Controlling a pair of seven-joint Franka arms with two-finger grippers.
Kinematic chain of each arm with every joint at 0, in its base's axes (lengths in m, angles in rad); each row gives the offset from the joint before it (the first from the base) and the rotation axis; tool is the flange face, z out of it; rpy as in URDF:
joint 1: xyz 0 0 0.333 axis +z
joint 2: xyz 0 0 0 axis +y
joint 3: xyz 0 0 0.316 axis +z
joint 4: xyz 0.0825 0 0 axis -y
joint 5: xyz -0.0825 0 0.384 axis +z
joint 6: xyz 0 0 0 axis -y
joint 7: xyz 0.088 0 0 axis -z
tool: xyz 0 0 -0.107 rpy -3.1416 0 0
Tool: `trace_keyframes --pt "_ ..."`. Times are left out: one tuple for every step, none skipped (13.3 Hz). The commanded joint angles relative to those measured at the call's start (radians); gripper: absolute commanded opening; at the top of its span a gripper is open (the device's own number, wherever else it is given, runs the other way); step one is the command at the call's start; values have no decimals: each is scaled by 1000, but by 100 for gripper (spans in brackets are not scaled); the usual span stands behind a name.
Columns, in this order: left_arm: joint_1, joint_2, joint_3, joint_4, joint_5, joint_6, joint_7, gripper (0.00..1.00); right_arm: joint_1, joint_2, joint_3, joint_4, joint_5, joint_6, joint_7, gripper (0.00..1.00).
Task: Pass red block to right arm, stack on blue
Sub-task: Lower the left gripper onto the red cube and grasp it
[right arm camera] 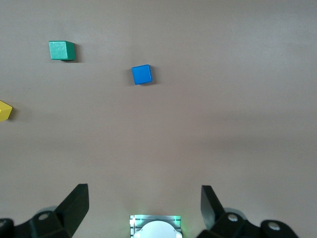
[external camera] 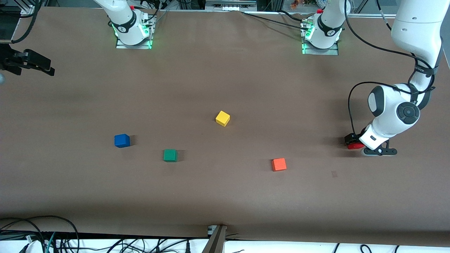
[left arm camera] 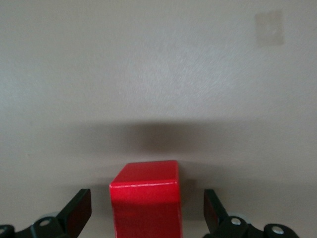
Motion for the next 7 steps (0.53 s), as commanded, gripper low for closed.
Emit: trace_keyframes --pt "7 25 0 7 13 2 16 77 -11 -2 4 4 16 1 -11 100" --pt "7 27 0 7 3 2 11 55 -11 -2 4 4 16 1 -12 100" --pt "6 29 0 9 3 -1 11 34 -11 -2 4 6 16 1 -12 100" --pt "6 26 -2 10 3 -6 11 20 -11 -2 4 4 16 1 -11 100" --pt "6 19 -3 12 2 -10 13 9 -11 -2 3 6 16 1 -11 100" --pt "1 12 -3 15 3 -21 14 4 -11 -2 4 4 16 1 -12 100" --pt "0 -5 -12 22 3 -56 18 0 -9 -2 4 4 16 1 -11 100"
